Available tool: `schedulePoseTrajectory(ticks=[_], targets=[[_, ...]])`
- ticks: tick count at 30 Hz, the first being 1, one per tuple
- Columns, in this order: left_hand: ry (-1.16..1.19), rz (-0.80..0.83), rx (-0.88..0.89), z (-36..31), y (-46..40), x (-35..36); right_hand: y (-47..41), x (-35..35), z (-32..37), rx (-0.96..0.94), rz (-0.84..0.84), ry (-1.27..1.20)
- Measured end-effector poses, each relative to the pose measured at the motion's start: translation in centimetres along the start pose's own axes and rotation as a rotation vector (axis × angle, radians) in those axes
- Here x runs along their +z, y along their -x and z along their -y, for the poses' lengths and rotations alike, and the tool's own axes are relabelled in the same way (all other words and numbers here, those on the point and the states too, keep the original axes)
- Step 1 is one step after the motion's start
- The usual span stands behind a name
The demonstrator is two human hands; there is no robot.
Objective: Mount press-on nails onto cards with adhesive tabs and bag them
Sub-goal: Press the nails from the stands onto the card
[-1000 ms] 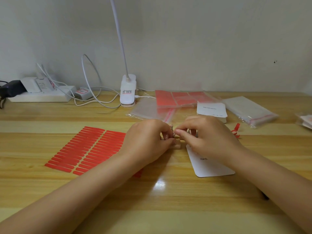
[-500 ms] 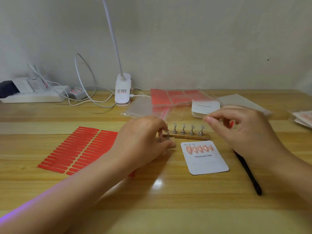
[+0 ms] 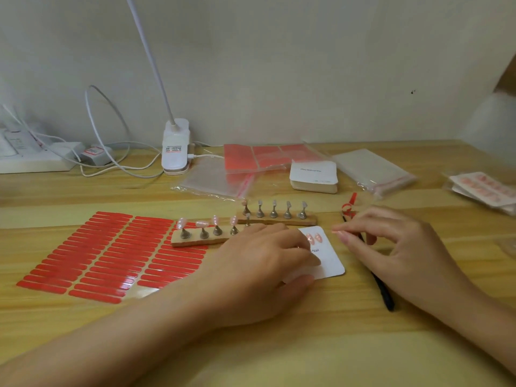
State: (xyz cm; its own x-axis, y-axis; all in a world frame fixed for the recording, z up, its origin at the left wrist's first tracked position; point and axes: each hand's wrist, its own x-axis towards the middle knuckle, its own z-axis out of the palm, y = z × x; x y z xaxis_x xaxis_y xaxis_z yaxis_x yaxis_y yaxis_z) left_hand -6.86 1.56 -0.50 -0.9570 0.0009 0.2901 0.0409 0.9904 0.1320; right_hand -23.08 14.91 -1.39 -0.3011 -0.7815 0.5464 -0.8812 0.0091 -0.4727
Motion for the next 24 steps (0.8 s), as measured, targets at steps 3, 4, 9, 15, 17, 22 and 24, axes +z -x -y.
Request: schedulePoseTrajectory(ticks=[3, 4, 9, 15, 17, 22, 24], targets=[[0.060, 0.038, -0.042, 0.1, 0.1, 0.5, 0.4, 0.0, -0.4, 0.014, 0.015, 0.022], [0.071, 0.056, -0.051, 0.2, 0.1, 0.6, 0.5, 0.0, -0.4, 0.014, 0.018, 0.033], [0.056, 0.117, -0.020, 0.3, 0.4, 0.9, 0.8, 0.2, -0.5, 0.027, 0.049, 0.040], [0.075, 0.098, -0.033, 0.5, 0.8, 0.7, 0.9, 0.2, -0.4, 0.037, 0.067, 0.044], [0.101, 0.095, -0.040, 0.6, 1.0, 0.6, 1.0, 0.2, -0.4, 0.048, 0.072, 0.045], [0.102, 0.102, -0.046, 0.5, 1.0, 0.6, 1.0, 0.5, 0.2, 0.058, 0.064, 0.060], [0.100, 0.086, -0.039, 0.4, 1.0, 0.7, 1.1, 0.7, 0.5, 0.038, 0.074, 0.100]])
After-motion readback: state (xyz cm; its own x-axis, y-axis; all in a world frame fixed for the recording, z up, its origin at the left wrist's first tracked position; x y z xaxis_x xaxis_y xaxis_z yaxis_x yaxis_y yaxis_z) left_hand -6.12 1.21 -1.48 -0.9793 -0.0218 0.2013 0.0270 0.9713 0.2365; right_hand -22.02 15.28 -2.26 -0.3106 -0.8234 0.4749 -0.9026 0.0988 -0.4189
